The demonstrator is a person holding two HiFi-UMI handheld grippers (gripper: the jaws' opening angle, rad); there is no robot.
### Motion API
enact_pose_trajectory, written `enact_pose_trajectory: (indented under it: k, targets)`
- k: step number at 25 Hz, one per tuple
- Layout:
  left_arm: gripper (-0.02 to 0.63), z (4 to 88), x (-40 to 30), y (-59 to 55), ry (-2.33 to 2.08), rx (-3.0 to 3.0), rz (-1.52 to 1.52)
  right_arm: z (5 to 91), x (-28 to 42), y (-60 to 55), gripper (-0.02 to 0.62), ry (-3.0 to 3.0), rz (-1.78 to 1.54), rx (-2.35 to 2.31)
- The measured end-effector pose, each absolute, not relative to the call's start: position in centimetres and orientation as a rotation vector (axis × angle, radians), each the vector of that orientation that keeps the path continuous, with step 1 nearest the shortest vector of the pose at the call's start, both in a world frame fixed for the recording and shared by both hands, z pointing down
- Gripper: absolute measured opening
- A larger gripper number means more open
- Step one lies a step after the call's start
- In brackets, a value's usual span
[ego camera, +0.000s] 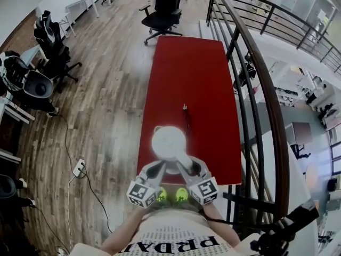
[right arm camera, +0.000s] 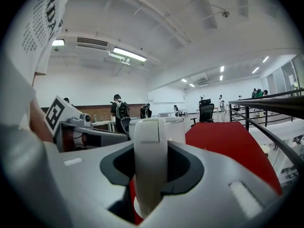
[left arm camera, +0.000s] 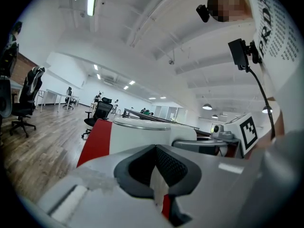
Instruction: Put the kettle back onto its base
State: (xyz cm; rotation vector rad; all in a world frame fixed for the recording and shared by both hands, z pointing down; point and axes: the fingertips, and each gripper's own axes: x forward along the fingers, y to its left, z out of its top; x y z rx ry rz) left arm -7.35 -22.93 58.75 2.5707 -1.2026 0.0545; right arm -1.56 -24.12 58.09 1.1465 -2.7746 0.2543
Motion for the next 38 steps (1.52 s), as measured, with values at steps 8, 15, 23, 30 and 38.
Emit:
enact_pose_trajectory:
  k: [8,15,23,30,38]
  targets:
    - [-0.009,59.0,-6.9,-22.0,-1.162,2.582,0.059,58.1,-1.4,-23.3,0.132,-2.778,0.236,1.172]
    - [-0.009,59.2,-7.6,-21.4,-1.168,2.569,0.067,57.9,-0.8,-22.8,0.133,-2.783,0.272,1.259]
    - [-0.009,59.3,-8.3,-20.8,-1.167,2.558,0.075,57.8,0.9,-22.6,0.131,-2.770,0.383,1.428]
    - [-0.009,59.3,-9.1,-20.4,-1.180,2.562,0.082,57.8,0.1,-21.9,0.129,-2.813,0.215,1.351]
    - [-0.009,59.1,-9.5,-19.5,-1.177,2.579,0.074,58.0,-0.2,-20.5,0.130,-2.874,0.090,1.137]
